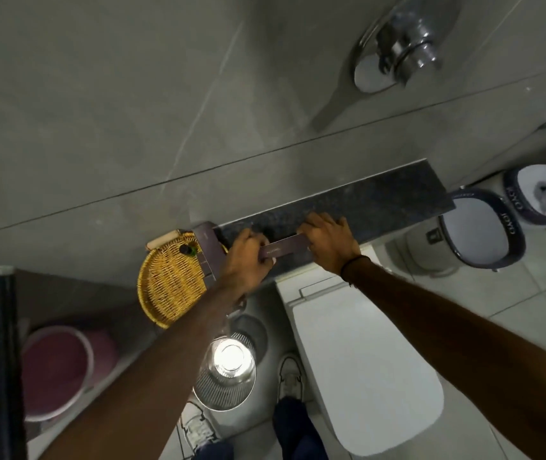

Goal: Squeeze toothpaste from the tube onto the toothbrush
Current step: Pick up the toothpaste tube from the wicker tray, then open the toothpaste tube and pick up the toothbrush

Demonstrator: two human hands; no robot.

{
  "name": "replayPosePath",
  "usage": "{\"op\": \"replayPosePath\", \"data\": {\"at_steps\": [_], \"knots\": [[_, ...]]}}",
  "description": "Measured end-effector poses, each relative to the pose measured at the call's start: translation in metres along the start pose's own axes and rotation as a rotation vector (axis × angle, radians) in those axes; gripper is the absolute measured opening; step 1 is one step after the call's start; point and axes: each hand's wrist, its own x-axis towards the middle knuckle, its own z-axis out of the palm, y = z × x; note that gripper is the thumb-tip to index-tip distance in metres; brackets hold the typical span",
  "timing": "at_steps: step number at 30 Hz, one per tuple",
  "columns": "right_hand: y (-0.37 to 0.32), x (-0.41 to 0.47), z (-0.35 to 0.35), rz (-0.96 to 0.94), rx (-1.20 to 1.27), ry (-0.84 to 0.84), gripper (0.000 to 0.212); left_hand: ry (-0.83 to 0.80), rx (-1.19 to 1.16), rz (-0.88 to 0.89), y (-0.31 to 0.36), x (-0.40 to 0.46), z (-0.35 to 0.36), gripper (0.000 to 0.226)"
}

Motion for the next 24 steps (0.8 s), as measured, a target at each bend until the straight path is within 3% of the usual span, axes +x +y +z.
{"op": "replayPosePath", "data": {"at_steps": [2,4,7,10,11,13,15,18,24], "knots": [[-0.007,-0.015,-0.022,0.032,0.093,0.063,0.044,0.016,-0.388,-0.126,0.006,-0.024,-0.023,0.022],[-0.019,-0.029,-0.049,0.070,0.209,0.112,0.047,0.066,-0.617,-0.182,0.011,-0.050,-0.050,0.026],[-0.048,-0.056,-0.092,0.140,0.529,0.267,0.049,0.193,-0.784,-0.243,0.022,-0.091,-0.091,0.028],[-0.091,-0.081,-0.122,0.395,0.993,0.467,0.038,0.269,-0.953,-0.279,0.035,-0.129,-0.129,0.027],[-0.108,-0.089,-0.132,0.519,1.220,0.447,0.040,0.274,-1.007,-0.285,0.038,-0.142,-0.139,0.029],[-0.137,-0.098,-0.149,0.680,1.710,0.244,0.045,0.250,-1.087,-0.270,0.041,-0.165,-0.157,0.033],[-0.162,-0.107,-0.167,0.621,1.961,0.066,0.036,0.199,-1.131,-0.231,0.041,-0.185,-0.175,0.036],[-0.188,-0.113,-0.189,0.464,1.993,0.070,0.020,0.151,-1.191,-0.194,0.037,-0.207,-0.201,0.037],[-0.227,-0.114,-0.226,0.325,1.840,0.175,0.013,0.205,-1.329,-0.125,0.024,-0.236,-0.242,0.038]]}}
